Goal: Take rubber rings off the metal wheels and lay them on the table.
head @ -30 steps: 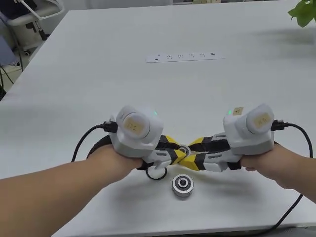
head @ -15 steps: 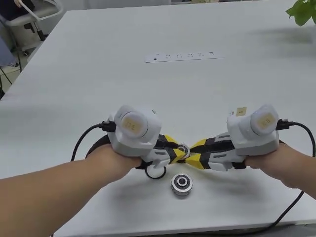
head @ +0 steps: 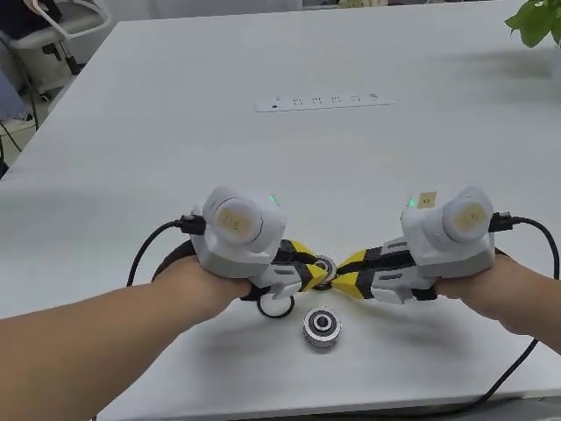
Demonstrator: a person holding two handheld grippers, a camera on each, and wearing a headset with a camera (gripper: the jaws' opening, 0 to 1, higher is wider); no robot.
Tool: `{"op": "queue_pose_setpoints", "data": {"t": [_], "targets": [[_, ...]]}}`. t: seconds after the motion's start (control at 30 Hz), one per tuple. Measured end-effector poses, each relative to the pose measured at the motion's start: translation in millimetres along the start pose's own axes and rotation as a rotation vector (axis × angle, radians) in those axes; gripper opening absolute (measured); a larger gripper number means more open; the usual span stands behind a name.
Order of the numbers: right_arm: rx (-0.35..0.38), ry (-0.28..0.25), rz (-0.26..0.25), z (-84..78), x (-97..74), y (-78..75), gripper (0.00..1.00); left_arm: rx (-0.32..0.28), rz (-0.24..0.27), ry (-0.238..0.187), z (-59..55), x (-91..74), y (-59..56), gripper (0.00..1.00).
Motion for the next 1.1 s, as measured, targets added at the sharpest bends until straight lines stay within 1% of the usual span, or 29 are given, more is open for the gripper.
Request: {"op": "queue_pose_setpoints", "data": {"t": [0.07, 0.1, 0.13, 0.27, 0.47, 0.73, 0.9, 1.0, 1.07, 1.1], "targets": [[-0.003, 0.002, -0.002, 0.1, -0.2, -0.2, 0.05, 0.000, 0.000, -0.001, -0.1, 0.1, 0.0, 0.07], [-0.014, 0.011, -0.022, -0.1, -1.1, -2.1, 0.01, 0.000, 0.000, -0.001, -0.1, 0.1, 0.0, 0.07], [-0.005, 0.004, -0.010, 0.3, -0.4, -1.4, 0.01, -0.001, 0.002, -0.001, -0.1, 0.1, 0.0, 0.07], [0.003, 0.004, -0.014, 0.4, -0.7, -1.8, 0.00, -0.002, 0.004, -0.001, -0.1, 0.0, -0.1, 0.07], [0.044, 0.000, -0.024, -0.1, -2.5, -3.5, 0.00, 0.005, 0.002, 0.001, 0.0, 0.0, -0.1, 0.07], [0.096, -0.014, -0.023, 0.8, -7.2, -4.1, 0.00, 0.010, 0.001, 0.002, 0.0, 0.0, 0.1, 0.07], [0.153, -0.023, -0.031, -0.5, -7.3, -3.7, 0.00, 0.009, 0.004, 0.003, 0.0, -0.1, -0.3, 0.07], [0.235, -0.035, -0.047, -1.0, -7.6, -2.5, 0.00, 0.007, 0.007, 0.004, 0.2, 0.0, -1.0, 0.07], [0.261, -0.045, -0.066, -0.9, -8.2, -2.6, 0.00, 0.007, 0.008, 0.004, 0.2, 0.0, -1.2, 0.07], [0.270, -0.049, -0.065, -0.1, -8.5, -2.1, 0.00, 0.007, 0.009, 0.004, 0.2, -0.1, -1.3, 0.07]]}}
Point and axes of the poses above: the centre of the closed fingertips' face, and the gripper's own axes: x roughly forward along the fingers, y roughly to its left, z roughly out of its top, the point moved 10 cm from there along -x, roughly backward along the fingers, and after that the axes turned 8 degrees about -y, right-handed, at the moved point
